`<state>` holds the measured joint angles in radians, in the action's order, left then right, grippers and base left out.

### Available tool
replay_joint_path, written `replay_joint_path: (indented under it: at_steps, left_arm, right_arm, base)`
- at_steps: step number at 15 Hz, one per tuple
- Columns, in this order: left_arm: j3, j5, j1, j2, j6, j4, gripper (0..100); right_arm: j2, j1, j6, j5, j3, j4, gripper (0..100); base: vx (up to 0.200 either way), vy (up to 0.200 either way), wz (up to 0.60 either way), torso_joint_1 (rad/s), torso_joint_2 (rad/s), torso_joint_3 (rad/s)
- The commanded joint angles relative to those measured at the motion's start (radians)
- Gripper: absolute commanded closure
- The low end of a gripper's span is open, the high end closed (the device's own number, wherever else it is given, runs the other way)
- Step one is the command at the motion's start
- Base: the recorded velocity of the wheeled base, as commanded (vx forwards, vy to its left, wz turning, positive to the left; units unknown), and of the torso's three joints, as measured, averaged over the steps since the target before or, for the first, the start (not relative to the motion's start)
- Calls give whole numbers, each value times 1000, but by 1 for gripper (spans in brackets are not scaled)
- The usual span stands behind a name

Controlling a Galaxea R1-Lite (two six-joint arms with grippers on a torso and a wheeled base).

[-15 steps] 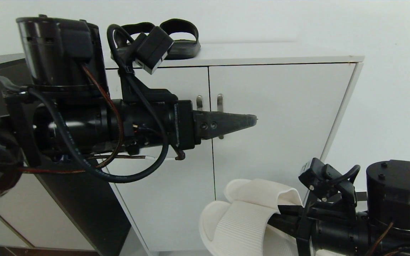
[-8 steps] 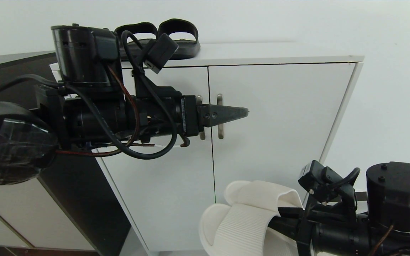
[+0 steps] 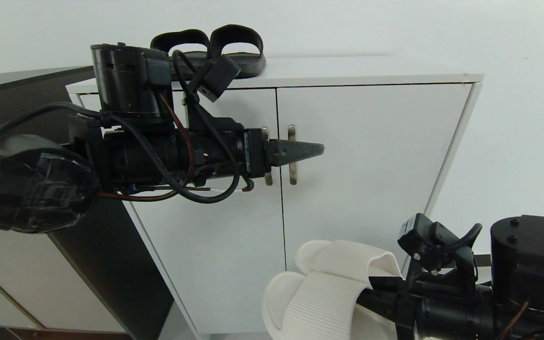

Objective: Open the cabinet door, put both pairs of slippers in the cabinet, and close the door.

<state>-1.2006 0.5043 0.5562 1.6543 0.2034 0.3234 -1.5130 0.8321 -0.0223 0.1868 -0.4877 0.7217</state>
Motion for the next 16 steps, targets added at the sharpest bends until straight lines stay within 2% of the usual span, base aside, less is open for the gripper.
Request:
replay_joint_path:
  at_steps: [1, 14, 15, 16]
  left_arm:
    - [-20, -16, -1, 27, 1, 0, 0]
    - [-45, -33, -9, 98, 1, 28, 0]
    - [-43, -33, -9, 98, 1, 32, 100]
    - [-42, -33, -9, 96, 1, 32, 100]
  right_arm:
    - [5, 1, 1, 6, 0, 1, 100]
    - [11, 1, 1, 8, 4, -1, 100]
    - [23, 4, 1, 8, 6, -7, 100]
    - [31, 15, 1, 22, 12, -8, 100]
  base:
    - [0, 0, 0, 0, 0, 0]
    - [0, 0, 0, 0, 0, 0]
    - [0, 0, 0, 0, 0, 0]
    - [0, 0, 0, 0, 0, 0]
